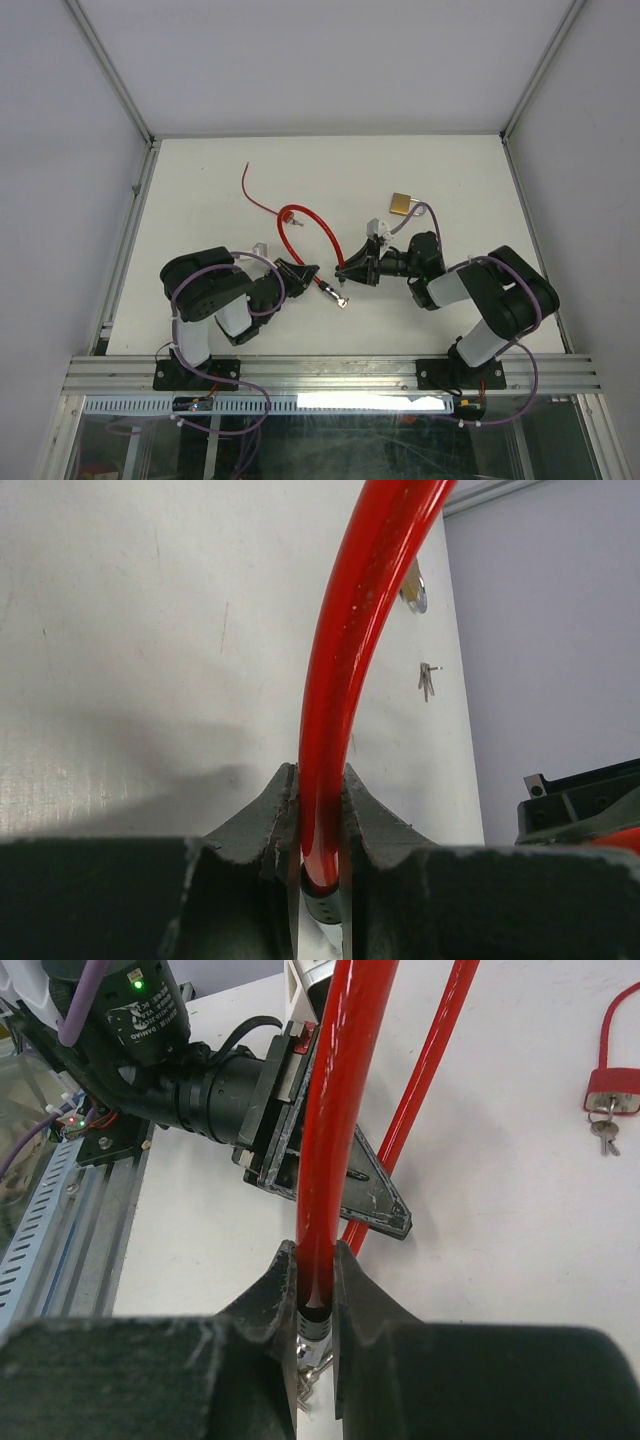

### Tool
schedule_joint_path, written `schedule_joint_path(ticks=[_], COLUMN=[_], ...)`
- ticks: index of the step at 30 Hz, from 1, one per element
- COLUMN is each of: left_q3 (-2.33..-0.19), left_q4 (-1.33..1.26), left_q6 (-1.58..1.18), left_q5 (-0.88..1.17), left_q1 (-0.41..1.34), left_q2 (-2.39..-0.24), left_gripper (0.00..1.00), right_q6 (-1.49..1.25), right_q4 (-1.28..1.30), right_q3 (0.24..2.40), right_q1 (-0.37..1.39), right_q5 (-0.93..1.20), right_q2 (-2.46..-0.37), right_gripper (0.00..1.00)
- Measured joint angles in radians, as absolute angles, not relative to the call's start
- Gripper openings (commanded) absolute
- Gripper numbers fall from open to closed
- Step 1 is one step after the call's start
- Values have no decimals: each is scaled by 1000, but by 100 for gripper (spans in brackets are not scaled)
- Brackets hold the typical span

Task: Lock with the key
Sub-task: Lock the lock.

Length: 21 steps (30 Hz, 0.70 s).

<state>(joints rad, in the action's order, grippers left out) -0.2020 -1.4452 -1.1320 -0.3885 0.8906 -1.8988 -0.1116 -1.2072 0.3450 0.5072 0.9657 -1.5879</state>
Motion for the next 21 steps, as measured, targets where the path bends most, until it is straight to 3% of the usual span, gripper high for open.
schedule_joint_path(ticks=[21], left_q3=[-229], left_q4=[-1452], left_q6=[-1107], left_q5=[-389], left_q1=[891], left_q2=[-1956], left_gripper=[0], right_q6=[-269], right_q4=[-1431], right_q3=[357], right_q1=[577], right_q5=[842], right_q2=[-1812], right_gripper=[0])
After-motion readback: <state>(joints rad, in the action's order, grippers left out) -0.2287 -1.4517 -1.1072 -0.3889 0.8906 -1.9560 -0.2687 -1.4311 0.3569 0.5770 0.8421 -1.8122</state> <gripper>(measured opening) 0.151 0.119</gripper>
